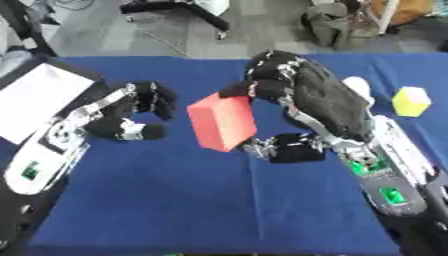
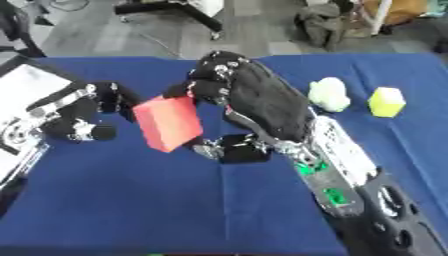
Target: Pick up the objects with one hand, pass them to the other hand, and then place them into the box on the other side of the table.
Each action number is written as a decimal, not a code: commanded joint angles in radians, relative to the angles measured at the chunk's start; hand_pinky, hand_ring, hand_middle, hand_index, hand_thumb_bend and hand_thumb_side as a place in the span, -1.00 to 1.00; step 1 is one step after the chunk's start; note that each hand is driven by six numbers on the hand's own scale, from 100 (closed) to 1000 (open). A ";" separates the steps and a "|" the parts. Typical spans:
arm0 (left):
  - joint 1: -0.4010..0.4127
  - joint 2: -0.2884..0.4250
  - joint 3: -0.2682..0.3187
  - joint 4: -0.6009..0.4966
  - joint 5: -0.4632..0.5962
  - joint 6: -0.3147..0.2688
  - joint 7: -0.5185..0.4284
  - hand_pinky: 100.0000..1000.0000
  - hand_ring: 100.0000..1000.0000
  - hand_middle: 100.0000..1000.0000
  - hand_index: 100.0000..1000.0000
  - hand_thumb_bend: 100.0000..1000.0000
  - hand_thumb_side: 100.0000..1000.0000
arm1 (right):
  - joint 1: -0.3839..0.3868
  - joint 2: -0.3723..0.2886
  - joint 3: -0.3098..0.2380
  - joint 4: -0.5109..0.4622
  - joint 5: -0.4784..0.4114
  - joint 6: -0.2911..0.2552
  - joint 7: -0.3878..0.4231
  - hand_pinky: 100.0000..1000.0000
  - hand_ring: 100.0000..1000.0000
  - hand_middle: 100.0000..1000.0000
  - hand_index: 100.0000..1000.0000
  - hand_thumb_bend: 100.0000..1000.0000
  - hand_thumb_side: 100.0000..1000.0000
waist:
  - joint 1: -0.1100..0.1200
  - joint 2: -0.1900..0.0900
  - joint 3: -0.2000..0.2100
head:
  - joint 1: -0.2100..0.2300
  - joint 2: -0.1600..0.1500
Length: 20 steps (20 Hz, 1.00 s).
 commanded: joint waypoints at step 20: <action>-0.071 0.015 -0.074 -0.060 0.077 0.006 -0.114 0.34 0.25 0.28 0.50 0.64 0.00 | -0.062 0.052 0.040 0.005 0.111 -0.062 -0.003 0.30 0.02 -0.23 -0.08 -0.91 -0.93 | -0.003 -0.007 0.015 | -0.020 -0.002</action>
